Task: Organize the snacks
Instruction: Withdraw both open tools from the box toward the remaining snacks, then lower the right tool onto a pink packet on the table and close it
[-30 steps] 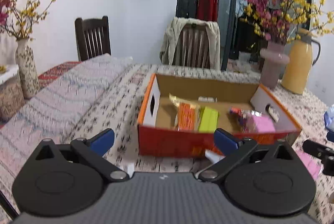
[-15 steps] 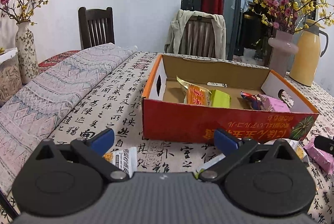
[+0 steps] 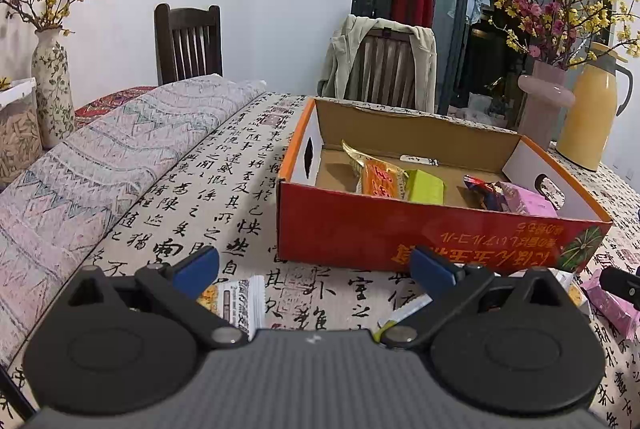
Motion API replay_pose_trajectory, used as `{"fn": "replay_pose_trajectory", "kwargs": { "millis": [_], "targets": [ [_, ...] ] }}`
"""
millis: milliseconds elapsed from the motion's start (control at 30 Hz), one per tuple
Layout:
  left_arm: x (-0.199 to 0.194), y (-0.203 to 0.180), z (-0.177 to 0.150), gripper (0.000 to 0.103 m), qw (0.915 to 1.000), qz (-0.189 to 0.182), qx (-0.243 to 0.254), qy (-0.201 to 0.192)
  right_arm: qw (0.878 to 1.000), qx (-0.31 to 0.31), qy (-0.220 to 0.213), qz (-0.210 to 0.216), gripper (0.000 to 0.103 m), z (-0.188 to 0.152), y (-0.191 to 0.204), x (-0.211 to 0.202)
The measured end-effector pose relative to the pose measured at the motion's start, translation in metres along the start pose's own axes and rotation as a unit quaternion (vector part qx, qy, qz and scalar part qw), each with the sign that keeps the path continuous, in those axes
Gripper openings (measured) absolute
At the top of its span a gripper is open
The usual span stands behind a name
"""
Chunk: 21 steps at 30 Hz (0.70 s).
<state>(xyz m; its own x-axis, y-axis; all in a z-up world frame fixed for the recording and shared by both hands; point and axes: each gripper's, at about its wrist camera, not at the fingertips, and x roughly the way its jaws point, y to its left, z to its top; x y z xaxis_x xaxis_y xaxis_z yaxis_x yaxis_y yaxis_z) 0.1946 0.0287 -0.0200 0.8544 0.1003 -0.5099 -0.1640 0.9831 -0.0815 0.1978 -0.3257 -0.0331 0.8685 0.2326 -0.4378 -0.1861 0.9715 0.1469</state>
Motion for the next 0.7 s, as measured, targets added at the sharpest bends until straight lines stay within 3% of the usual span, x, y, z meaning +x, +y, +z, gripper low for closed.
{"fn": "replay_pose_trajectory", "kwargs": {
  "millis": [300,500,700],
  "targets": [
    [0.001,0.004,0.000,0.103,0.9999,0.000,-0.012,0.003,1.000,-0.006,-0.025,-0.018,0.103,0.010,-0.014,-0.033],
    [0.000,0.006,0.000,0.103,0.9999,-0.002,-0.016,0.003,0.998,-0.035,0.023,-0.056,0.103,0.006,-0.037,-0.029],
    [0.000,0.006,0.000,0.103,0.9998,-0.003,-0.018,0.004,0.995,-0.032,0.084,-0.047,0.103,0.003,-0.050,-0.008]
  ]
}}
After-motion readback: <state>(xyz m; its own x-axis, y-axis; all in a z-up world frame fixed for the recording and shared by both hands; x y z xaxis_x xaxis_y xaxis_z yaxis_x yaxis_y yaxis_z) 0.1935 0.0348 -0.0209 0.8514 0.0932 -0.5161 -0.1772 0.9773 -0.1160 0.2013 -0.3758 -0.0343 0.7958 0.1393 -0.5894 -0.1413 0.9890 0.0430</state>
